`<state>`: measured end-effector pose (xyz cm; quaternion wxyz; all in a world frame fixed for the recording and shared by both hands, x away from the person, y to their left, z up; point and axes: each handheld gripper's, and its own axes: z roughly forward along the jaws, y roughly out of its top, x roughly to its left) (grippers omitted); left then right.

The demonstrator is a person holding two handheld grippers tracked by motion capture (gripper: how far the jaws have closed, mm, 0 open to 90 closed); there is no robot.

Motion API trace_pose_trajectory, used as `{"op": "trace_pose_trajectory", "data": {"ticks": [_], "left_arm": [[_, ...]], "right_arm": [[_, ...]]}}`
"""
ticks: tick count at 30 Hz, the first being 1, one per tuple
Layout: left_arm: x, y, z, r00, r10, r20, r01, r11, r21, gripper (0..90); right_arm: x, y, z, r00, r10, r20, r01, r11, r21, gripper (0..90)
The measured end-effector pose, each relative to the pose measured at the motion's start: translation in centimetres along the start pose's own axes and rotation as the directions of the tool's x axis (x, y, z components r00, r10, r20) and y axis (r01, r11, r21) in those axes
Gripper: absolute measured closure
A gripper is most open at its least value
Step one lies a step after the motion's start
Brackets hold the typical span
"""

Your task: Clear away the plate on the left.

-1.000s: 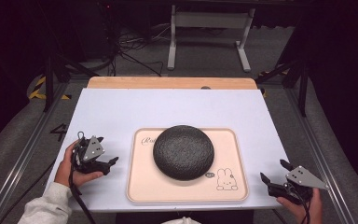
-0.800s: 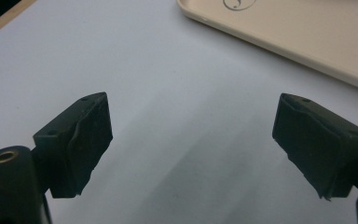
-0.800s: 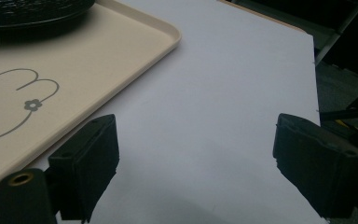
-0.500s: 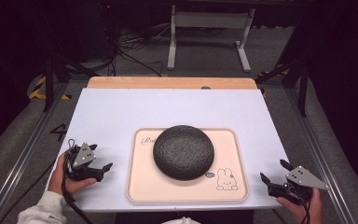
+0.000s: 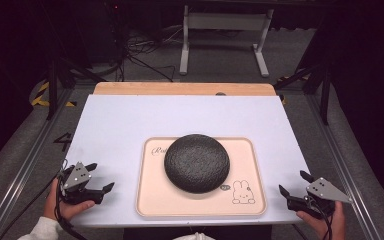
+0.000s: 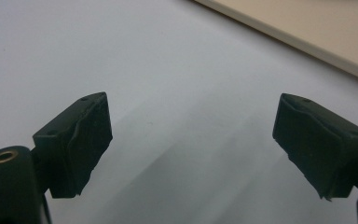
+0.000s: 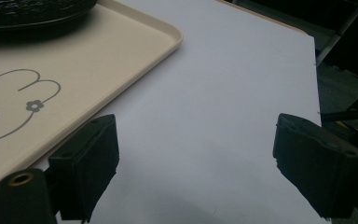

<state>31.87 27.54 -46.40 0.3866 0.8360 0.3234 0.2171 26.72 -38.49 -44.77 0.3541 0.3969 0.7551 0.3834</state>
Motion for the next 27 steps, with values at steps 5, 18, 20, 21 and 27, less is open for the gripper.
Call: {"op": "trace_pose_trajectory", "data": {"ticks": [5, 18, 20, 21, 27], "left_arm": [[0.10, -0.20, -0.23, 0.9998, -0.016, 0.015, 0.016, 0.9998, -0.009, 12.0], [-0.04, -0.16, 0.02, 0.9999, -0.007, 0.016, 0.007, 1.0000, 0.007, 12.0], [-0.08, -0.14, 0.13, 0.9998, 0.003, 0.020, -0.003, 0.9999, 0.015, 12.1], [-0.15, -0.13, 0.17, 0.9999, 0.001, 0.016, -0.001, 0.9998, 0.020, 12.0], [-0.27, 0.00, 0.33, 0.9999, 0.005, 0.010, -0.006, 0.9996, 0.027, 12.0]], "right_arm": [[0.05, 0.09, 0.11, 1.0000, -0.003, -0.004, 0.003, 1.000, -0.001, 14.9], [-0.01, 0.10, 0.17, 1.0000, -0.003, -0.005, 0.003, 1.000, -0.003, 14.9], [-0.01, 0.10, 0.17, 1.0000, -0.002, -0.006, 0.002, 1.000, -0.003, 14.9], [-0.02, 0.09, 0.17, 1.0000, -0.003, -0.006, 0.003, 1.000, -0.004, 14.9], [-0.12, 0.03, 0.21, 1.0000, 0.001, -0.006, -0.001, 1.000, -0.003, 14.9]]}}
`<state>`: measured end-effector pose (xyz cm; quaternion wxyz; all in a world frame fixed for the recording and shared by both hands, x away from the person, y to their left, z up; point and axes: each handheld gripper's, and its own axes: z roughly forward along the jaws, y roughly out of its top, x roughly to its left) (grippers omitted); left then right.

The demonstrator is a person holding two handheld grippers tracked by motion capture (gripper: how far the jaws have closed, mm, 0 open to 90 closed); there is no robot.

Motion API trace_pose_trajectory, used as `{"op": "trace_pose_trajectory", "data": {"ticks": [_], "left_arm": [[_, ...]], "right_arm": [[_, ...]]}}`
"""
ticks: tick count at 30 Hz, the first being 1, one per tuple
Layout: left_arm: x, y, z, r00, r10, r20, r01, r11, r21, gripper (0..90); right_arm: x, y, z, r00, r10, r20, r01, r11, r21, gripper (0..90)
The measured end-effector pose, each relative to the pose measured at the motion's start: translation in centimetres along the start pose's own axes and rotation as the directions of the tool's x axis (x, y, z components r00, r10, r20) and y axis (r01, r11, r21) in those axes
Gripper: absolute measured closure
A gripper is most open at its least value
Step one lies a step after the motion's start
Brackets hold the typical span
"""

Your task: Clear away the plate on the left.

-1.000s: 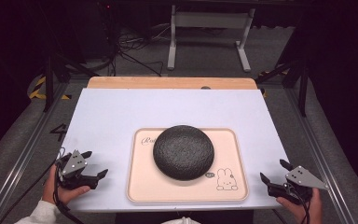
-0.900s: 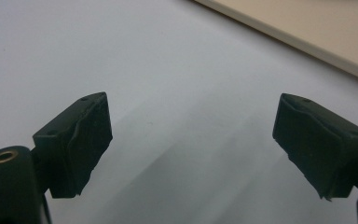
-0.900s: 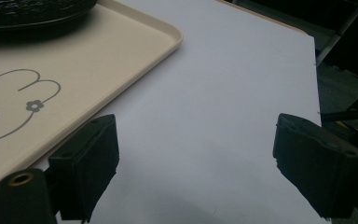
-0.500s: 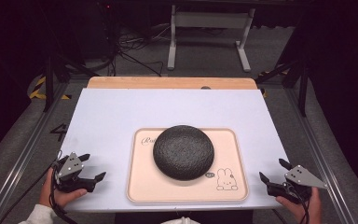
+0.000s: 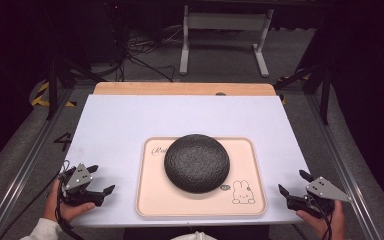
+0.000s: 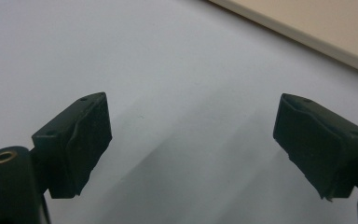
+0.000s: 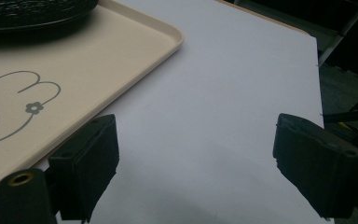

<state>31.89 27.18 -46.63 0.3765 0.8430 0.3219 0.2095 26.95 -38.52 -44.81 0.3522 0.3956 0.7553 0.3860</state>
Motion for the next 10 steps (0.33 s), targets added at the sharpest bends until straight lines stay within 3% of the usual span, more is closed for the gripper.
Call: {"op": "trace_pose_trajectory", "data": {"ticks": [10], "left_arm": [[-0.20, 0.63, 0.73, 0.9999, 0.016, 0.001, -0.016, 0.9997, 0.017, 12.1]], "right_arm": [[-0.13, -0.17, 0.04, 0.9999, 0.011, -0.001, -0.011, 1.000, 0.004, 14.9]]}}
